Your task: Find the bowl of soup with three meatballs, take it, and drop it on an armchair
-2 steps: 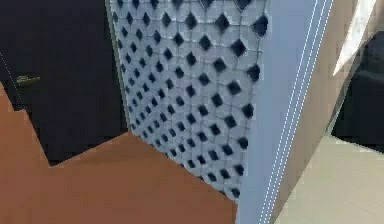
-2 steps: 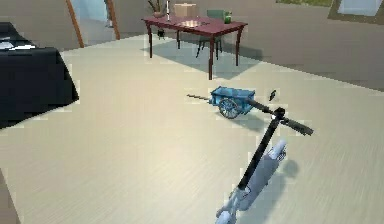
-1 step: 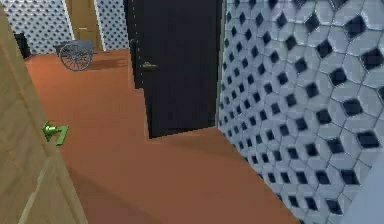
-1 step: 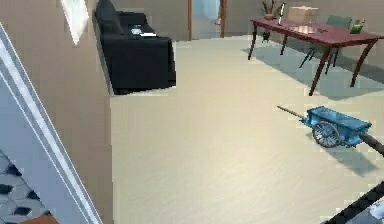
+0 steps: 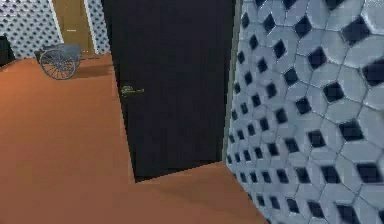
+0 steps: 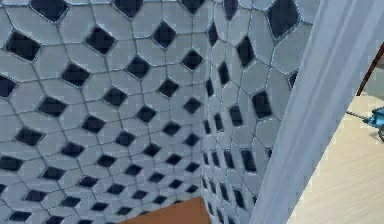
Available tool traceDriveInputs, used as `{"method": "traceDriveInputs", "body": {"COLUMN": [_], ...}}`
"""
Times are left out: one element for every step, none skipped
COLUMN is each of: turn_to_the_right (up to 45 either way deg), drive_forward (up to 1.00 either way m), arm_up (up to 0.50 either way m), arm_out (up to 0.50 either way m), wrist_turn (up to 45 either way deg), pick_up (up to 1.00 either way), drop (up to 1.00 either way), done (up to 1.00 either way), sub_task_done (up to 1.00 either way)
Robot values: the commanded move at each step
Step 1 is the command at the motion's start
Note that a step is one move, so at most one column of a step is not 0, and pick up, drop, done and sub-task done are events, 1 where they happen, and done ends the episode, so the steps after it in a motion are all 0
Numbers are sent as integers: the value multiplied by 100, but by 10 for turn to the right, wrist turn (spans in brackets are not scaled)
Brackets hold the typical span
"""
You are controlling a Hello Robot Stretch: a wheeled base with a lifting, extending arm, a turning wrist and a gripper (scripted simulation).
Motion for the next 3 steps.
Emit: {"method": "traceDriveInputs", "body": {"turn_to_the_right": [-450, -30, 0], "drive_forward": [0, 0, 20], "arm_up": [0, 0, 0], "arm_out": [0, 0, 0], "wrist_turn": [0, 0, 0], "pick_up": [0, 0, 0], "drop": [0, 0, 0], "done": [0, 0, 0], "sub_task_done": [0, 0, 0]}}
